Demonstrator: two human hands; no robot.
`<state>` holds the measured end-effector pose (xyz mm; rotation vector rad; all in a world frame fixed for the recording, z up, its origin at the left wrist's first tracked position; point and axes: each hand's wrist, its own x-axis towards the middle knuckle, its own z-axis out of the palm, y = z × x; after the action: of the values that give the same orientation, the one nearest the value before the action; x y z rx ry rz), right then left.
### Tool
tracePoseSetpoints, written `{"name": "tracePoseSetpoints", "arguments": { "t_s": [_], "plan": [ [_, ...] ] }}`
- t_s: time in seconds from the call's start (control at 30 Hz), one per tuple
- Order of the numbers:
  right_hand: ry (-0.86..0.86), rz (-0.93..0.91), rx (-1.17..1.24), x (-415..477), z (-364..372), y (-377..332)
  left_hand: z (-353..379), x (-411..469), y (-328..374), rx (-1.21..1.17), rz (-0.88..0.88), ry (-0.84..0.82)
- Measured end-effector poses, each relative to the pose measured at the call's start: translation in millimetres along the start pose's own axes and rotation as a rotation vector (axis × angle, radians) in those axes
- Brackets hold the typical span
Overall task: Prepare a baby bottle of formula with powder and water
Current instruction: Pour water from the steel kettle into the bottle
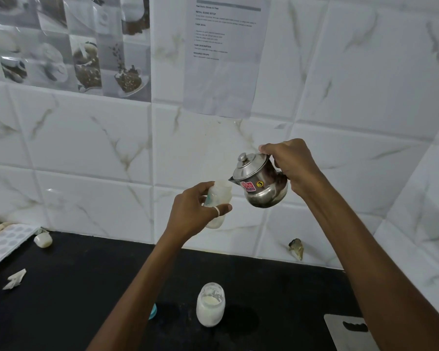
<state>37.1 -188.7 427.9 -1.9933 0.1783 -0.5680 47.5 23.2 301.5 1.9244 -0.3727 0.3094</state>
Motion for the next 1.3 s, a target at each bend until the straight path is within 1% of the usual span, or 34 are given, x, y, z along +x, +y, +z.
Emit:
{"name": "tracePoseSetpoints", "arguments": {
  "t_s": [0.4,0.57,1.3],
  "plan": [
    [-0.002,-0.028,-0.121,6.7,5.7,-9.9,1.2,3.2,-4.0,0.003,-0.003,-0.010],
    [-0.029,-0.043,-0.166,7.2,6.0,-13.0,2.4,4.6,-4.3,0.001,-0.005,-0.013],
    [-0.038,-0.037,-0.179,4.4,8.0,-21.9,-0.9,5.0,-6.1,0.005,-0.006,0.002]
  ]
}}
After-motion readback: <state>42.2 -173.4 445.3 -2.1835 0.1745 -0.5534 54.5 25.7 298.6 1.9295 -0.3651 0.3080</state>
